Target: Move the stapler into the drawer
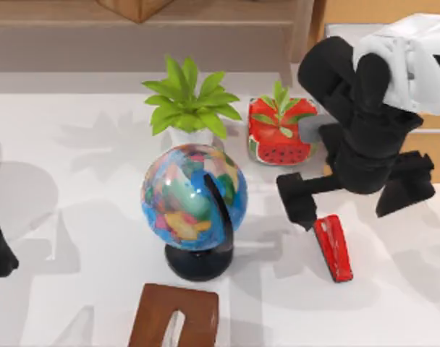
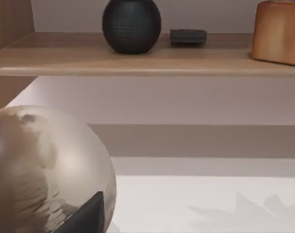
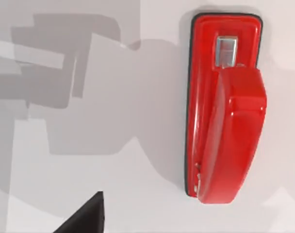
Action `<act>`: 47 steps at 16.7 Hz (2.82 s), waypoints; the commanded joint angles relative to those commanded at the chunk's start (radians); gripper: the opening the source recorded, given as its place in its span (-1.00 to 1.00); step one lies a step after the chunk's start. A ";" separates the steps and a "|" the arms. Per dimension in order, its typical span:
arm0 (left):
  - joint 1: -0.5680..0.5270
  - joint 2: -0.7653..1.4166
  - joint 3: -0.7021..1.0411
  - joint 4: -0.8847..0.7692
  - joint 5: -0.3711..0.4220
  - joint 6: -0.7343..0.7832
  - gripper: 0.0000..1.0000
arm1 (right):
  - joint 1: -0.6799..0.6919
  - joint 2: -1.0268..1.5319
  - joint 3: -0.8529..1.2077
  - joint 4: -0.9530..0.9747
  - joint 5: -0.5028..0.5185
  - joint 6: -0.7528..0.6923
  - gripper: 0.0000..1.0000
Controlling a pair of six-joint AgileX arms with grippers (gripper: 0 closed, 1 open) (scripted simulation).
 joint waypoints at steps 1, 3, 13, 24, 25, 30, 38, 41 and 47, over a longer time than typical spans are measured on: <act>0.000 0.000 0.000 0.000 0.000 0.000 1.00 | -0.002 0.007 -0.011 0.014 0.000 0.002 1.00; 0.000 0.000 0.000 0.000 0.000 0.000 1.00 | -0.002 0.029 -0.045 0.069 0.000 0.003 1.00; 0.000 0.000 0.000 0.000 0.000 0.000 1.00 | -0.002 0.099 -0.154 0.253 0.000 0.004 0.85; 0.000 0.000 0.000 0.000 0.000 0.000 1.00 | -0.002 0.099 -0.154 0.253 0.000 0.004 -0.81; 0.000 0.000 0.000 0.000 0.000 0.000 1.00 | -0.002 0.099 -0.154 0.253 0.000 0.004 -0.96; 0.000 0.000 0.000 0.000 0.000 0.000 1.00 | -0.002 0.099 -0.154 0.253 0.000 0.004 -1.00; 0.000 0.000 0.000 0.000 0.000 0.000 1.00 | -0.003 0.073 -0.125 0.200 0.000 0.005 -1.00; 0.000 0.000 0.000 0.000 0.000 0.000 1.00 | -0.002 0.050 -0.097 0.148 0.000 0.004 -1.00; 0.000 0.000 0.000 0.000 0.000 0.000 1.00 | -0.004 0.042 -0.087 0.142 -0.002 0.003 -1.00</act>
